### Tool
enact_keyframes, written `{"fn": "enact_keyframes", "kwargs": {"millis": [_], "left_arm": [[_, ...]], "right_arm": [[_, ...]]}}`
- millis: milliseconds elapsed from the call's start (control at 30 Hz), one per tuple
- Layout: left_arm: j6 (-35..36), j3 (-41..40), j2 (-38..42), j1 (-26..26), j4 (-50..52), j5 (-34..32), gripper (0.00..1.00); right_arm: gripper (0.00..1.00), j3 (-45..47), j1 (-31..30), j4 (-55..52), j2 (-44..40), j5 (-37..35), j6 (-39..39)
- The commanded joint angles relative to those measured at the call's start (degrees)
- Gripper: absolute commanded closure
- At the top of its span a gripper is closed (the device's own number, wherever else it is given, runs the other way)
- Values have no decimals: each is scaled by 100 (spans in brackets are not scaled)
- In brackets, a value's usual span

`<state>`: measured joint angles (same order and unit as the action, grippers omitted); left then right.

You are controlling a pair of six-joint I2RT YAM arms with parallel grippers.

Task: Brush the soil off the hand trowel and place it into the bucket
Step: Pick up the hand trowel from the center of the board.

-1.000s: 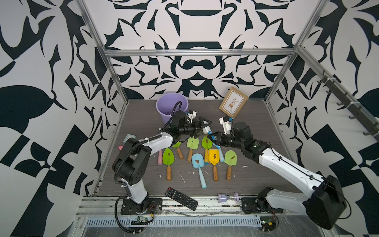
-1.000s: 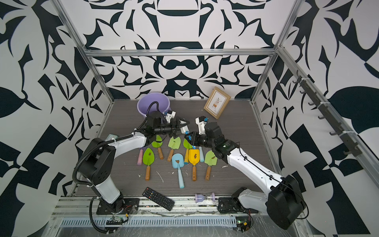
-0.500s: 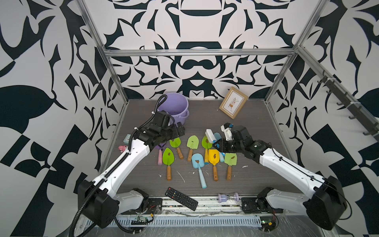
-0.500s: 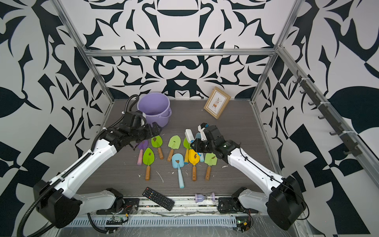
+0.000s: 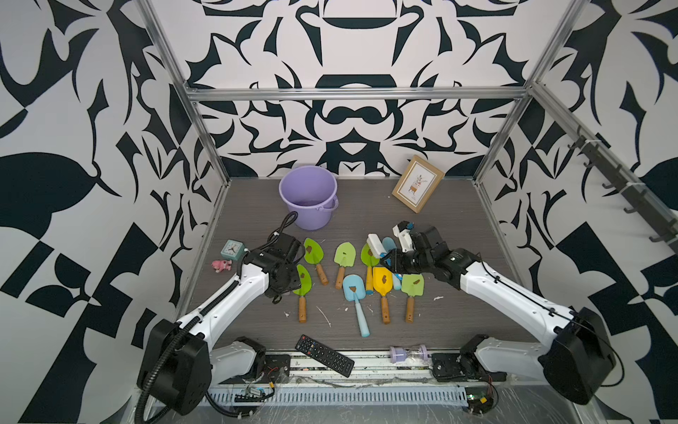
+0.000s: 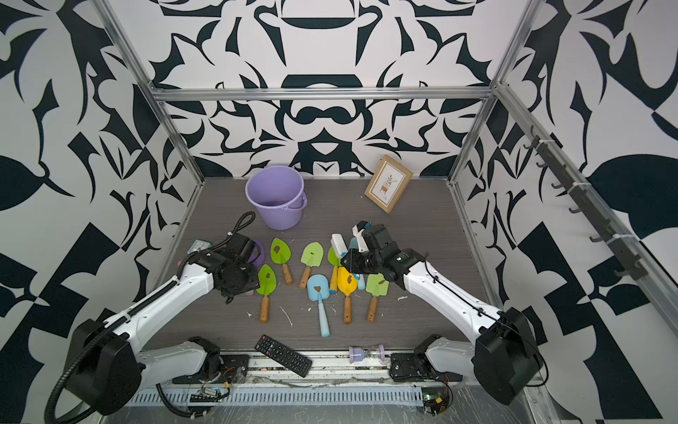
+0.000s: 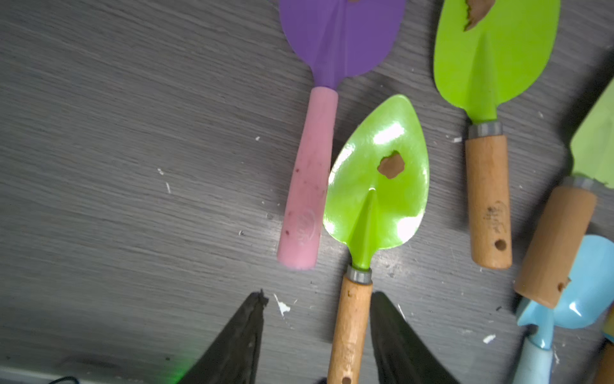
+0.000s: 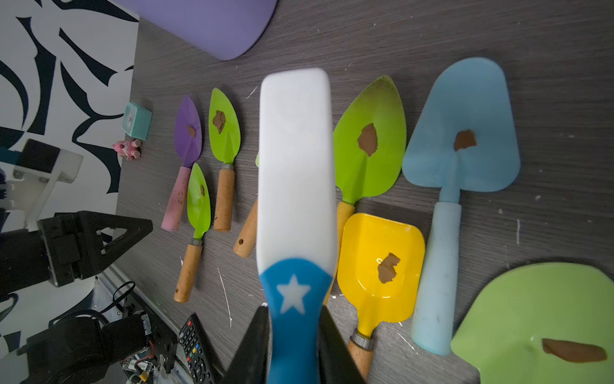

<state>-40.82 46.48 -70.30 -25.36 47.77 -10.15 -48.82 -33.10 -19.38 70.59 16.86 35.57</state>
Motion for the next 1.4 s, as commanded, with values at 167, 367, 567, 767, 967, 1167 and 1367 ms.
{"fn": "enact_keyframes", "kwargs": {"millis": [167,367,567,767,967,1167,1367], "left_arm": [[228,-74,-758,387,-681,121,48],[380,-85,-1064,682,-959,247,52],[447,-95,-1354,778,-1120,354,57],[488,-6,-1576,844,-983,117,63],[487,-51,-1548,963,-1026,154,63],[513,32,-1758,1034,-1037,215,59],[560,106,-1882,1042,-1004,244,60]], "right_arm": [[100,-293,-29,347,-18,67,-103],[100,-235,-25,476,15,102,-43],[100,-178,-29,587,69,167,-15],[100,-159,-29,645,78,175,-2],[100,-142,-32,724,120,191,9],[100,-138,-36,751,170,195,2],[100,-129,-44,788,175,203,-2]]}}
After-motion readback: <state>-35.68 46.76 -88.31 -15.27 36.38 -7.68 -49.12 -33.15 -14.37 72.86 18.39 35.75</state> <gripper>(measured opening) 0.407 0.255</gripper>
